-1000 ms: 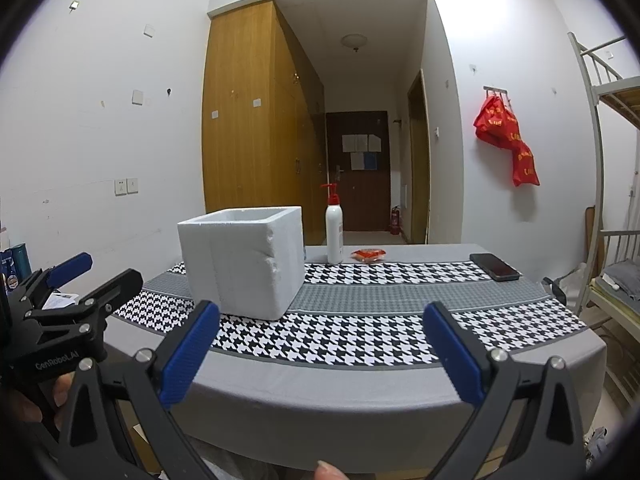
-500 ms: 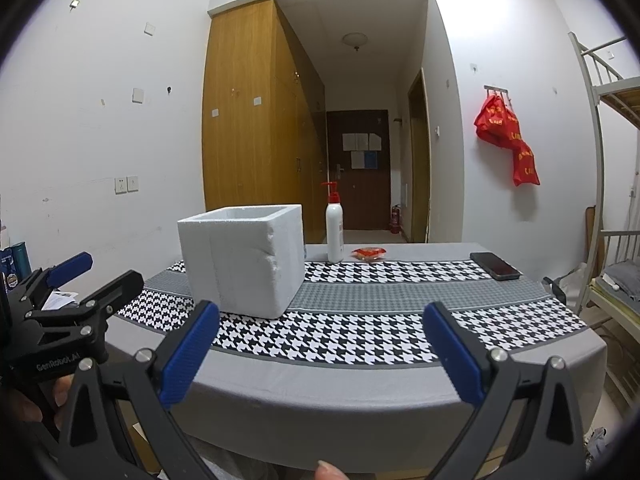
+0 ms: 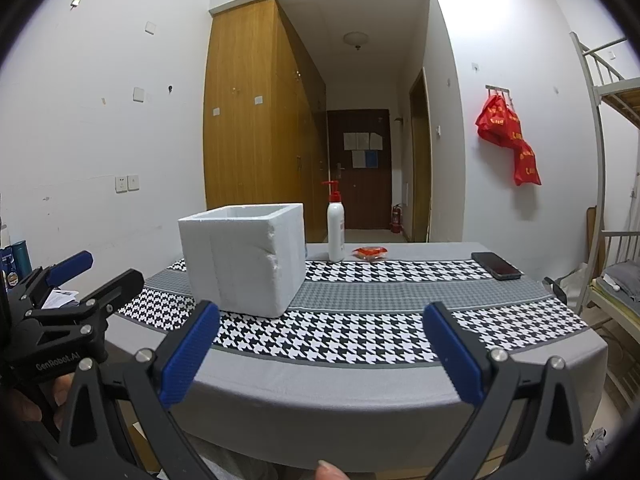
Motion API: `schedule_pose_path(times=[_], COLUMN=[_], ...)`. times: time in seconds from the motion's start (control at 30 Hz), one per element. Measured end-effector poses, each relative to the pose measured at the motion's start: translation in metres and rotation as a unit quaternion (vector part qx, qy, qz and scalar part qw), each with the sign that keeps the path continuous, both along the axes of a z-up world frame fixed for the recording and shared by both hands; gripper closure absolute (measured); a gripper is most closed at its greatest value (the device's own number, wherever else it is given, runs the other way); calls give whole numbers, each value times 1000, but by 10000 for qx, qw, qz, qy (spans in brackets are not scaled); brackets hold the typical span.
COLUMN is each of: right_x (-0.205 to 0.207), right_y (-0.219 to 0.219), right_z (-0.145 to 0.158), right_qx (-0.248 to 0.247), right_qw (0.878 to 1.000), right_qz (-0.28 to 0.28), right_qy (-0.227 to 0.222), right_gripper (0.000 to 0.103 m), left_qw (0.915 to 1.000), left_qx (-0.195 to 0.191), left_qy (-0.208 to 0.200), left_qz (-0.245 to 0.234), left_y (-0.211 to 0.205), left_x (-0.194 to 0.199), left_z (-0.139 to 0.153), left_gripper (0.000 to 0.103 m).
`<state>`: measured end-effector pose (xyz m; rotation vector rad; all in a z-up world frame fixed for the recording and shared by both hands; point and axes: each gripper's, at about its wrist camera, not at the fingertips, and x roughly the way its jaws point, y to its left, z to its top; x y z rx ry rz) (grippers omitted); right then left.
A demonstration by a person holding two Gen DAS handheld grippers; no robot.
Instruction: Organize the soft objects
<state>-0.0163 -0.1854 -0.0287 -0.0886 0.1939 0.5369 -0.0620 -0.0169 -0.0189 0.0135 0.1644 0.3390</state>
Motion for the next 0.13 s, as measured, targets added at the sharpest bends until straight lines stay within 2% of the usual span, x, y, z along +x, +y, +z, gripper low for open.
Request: schedule_pose_path(times=[0.13], right_x=[1], right_y=[0], right_z=[-1], right_qx=[19], right_qw=[10000], right_qz=[-4], right_qy=[-6], right_gripper=[0], left_qw=[10000], left_qx=[-26], left_qy=[-28], left_qz=[-19], left_y=[0], left_x=[-1], left_z=[0], left_gripper=[1])
